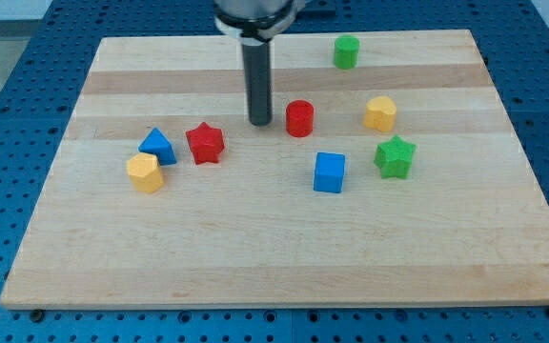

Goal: Move the red star closer to red circle

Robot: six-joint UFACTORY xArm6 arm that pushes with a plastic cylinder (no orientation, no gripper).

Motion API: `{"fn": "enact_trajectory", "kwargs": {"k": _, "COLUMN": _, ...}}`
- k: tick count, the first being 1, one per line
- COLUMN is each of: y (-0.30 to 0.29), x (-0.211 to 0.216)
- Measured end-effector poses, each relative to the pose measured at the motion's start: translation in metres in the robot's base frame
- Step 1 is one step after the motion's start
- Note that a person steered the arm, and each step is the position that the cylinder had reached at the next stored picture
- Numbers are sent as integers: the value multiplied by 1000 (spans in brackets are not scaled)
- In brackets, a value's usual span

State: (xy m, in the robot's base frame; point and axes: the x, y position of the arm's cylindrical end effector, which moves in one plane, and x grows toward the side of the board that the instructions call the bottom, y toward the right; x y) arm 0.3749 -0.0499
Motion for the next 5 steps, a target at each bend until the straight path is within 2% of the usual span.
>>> {"fn": "enact_trajectory", "kwargs": {"k": 2, "y": -53, "x": 8}}
{"fn": "enact_trajectory", "kwargs": {"k": 5, "y": -80, "x": 66}}
